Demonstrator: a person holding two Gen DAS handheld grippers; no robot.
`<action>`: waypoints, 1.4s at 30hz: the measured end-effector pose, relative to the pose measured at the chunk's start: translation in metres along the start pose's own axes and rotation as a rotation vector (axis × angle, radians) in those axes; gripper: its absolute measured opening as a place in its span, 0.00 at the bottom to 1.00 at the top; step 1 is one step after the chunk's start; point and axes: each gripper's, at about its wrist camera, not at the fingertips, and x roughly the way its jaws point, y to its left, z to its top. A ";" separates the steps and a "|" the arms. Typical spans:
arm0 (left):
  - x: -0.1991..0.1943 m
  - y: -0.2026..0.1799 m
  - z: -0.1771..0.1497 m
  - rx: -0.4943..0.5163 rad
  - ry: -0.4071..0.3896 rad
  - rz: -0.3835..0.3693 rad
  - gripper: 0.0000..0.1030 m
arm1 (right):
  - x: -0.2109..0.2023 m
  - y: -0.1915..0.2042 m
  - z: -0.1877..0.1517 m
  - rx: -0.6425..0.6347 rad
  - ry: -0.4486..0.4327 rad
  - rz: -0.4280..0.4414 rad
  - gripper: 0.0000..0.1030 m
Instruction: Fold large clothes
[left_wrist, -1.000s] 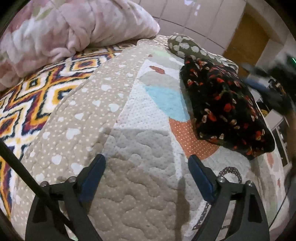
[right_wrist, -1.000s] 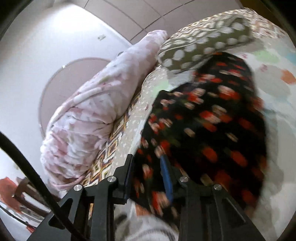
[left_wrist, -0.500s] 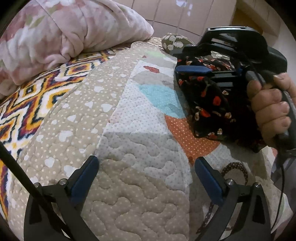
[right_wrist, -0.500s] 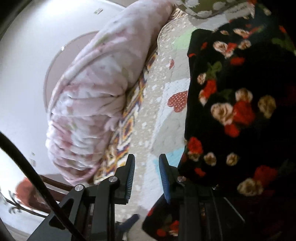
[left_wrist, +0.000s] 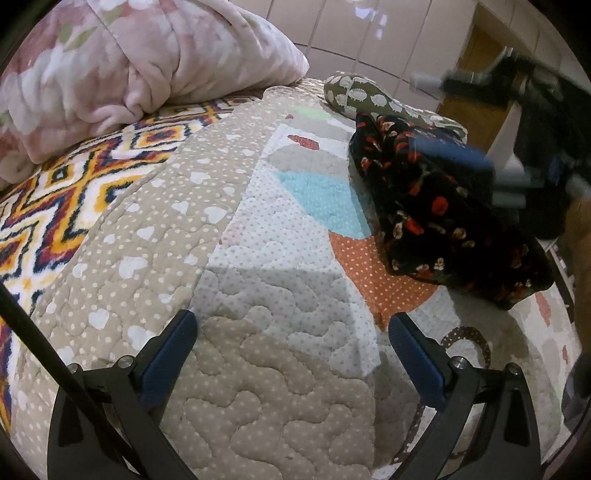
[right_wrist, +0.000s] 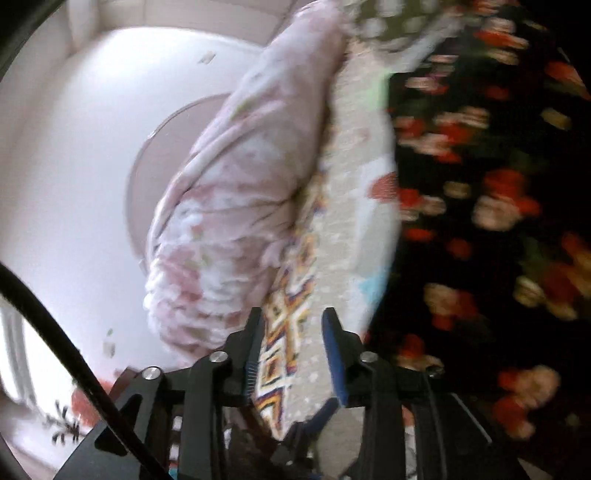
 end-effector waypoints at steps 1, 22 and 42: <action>0.001 -0.001 0.000 0.005 0.002 0.007 0.99 | 0.001 -0.009 -0.002 0.030 0.003 -0.040 0.40; 0.011 -0.027 0.003 0.100 0.129 0.217 1.00 | -0.188 -0.025 -0.144 -0.259 -0.321 -0.532 0.56; -0.114 -0.119 -0.067 0.031 -0.097 0.093 0.99 | -0.220 -0.032 -0.186 -0.289 -0.440 -0.720 0.62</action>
